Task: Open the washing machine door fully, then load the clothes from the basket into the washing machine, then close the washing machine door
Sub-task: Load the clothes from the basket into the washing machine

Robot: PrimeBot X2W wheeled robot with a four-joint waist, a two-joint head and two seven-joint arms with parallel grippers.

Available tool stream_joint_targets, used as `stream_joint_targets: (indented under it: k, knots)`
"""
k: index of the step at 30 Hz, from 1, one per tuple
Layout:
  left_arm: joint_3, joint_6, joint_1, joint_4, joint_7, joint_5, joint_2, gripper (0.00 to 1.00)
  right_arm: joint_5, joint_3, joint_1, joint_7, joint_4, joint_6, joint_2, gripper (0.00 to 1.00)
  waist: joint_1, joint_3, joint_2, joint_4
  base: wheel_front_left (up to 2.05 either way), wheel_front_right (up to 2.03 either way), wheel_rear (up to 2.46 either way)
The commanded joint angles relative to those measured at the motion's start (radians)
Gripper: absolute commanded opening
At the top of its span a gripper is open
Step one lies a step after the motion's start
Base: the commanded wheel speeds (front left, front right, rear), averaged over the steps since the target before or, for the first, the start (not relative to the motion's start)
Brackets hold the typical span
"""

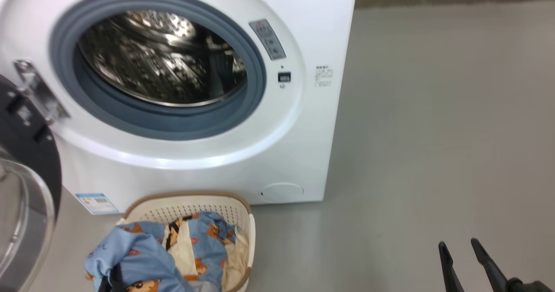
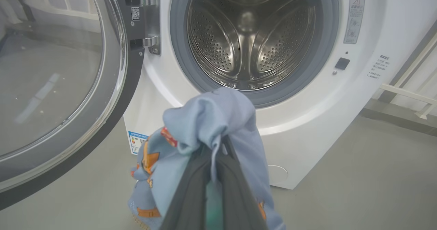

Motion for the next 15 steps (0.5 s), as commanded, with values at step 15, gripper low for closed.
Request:
stream_joint_targets:
  k: [15]
  knots:
    - [-0.007,0.006,0.033,-0.11,-0.006,0.044,0.011,0.0,-0.017,0.021,0.013,-0.005,-0.04,0.002,0.005,1.0,0.0,-0.062,0.0,0.034,0.0,0.0,0.0]
